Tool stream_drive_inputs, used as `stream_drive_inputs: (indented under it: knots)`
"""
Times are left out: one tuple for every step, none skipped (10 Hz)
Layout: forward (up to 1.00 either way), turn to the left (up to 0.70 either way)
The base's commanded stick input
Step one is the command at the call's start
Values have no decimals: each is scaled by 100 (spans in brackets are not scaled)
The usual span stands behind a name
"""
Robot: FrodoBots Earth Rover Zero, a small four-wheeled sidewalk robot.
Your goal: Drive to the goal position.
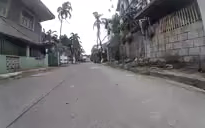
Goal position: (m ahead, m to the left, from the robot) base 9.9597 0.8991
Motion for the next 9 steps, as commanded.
stream_drive_inputs:
  knots:
    - [100,25]
    - [100,25]
    - [100,25]
    - [100,25]
    - [100,25]
    - [100,25]
    - [100,25]
    - [100,25]
    - [100,25]
